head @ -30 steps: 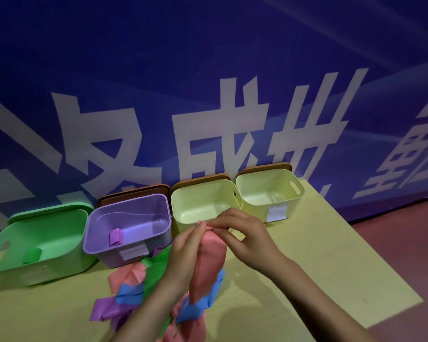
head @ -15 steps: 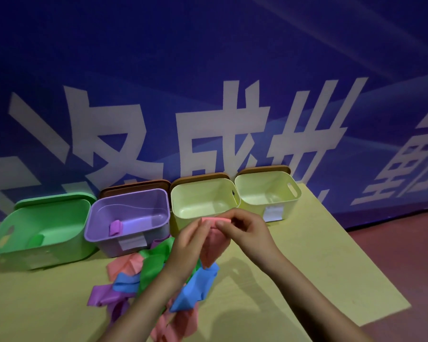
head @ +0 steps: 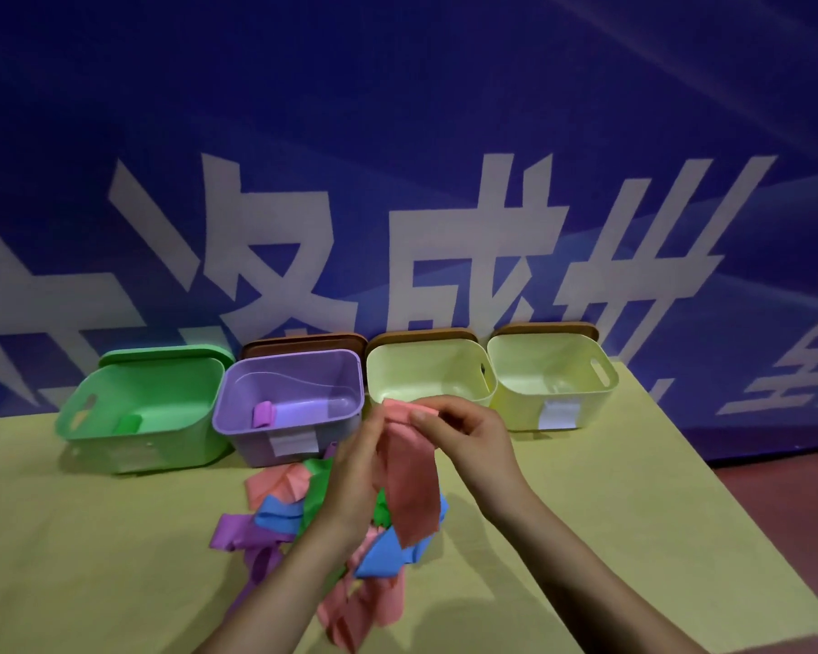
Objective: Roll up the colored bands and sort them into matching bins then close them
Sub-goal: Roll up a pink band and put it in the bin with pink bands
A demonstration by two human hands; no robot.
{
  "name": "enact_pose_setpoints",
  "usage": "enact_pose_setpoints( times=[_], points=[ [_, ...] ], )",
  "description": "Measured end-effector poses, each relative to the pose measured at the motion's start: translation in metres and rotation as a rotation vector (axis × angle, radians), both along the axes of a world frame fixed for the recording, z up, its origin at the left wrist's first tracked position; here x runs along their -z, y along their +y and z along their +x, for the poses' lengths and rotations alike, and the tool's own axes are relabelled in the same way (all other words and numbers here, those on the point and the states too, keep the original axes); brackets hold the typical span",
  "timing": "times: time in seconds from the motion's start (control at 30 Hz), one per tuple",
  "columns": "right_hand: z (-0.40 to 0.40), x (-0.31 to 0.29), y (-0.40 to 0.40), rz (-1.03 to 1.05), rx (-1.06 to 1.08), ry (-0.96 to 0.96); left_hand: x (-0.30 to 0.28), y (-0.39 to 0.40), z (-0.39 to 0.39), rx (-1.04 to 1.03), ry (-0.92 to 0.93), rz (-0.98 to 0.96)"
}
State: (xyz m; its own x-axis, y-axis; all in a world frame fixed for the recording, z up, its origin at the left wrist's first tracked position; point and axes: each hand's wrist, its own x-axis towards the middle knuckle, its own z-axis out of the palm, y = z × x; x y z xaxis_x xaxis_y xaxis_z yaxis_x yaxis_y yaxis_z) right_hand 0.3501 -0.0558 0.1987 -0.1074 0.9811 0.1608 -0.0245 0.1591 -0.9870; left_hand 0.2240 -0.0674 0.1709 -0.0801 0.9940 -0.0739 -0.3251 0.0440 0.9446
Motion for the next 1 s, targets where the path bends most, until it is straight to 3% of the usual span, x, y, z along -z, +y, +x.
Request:
enact_pose_setpoints(
  times=[0.1,0.3,0.47,0.63,0.8,1.0],
  points=[
    [-0.005,-0.004,0.002,0.040,0.023,-0.012,0.001,-0.006,-0.007,0.022,0.040,-0.035],
    [-0.011,0.008,0.009,0.305,0.064,-0.212,-0.002,-0.002,-0.016,0.036,0.178,0.010],
    [-0.004,0.011,0.022,0.385,-0.003,-0.315,-0.003,0.011,-0.021,0.076,0.223,-0.018],
    [0.009,0.010,0.032,0.358,-0.128,-0.402,-0.007,0.027,-0.021,0.172,0.103,-0.055],
    [0.015,0.006,0.040,0.303,-0.095,-0.371,-0.015,0.042,-0.018,0.250,-0.022,-0.054],
    [0.006,0.011,0.047,0.200,-0.068,-0.284,-0.007,0.045,-0.025,0.214,0.161,-0.006]
  ],
)
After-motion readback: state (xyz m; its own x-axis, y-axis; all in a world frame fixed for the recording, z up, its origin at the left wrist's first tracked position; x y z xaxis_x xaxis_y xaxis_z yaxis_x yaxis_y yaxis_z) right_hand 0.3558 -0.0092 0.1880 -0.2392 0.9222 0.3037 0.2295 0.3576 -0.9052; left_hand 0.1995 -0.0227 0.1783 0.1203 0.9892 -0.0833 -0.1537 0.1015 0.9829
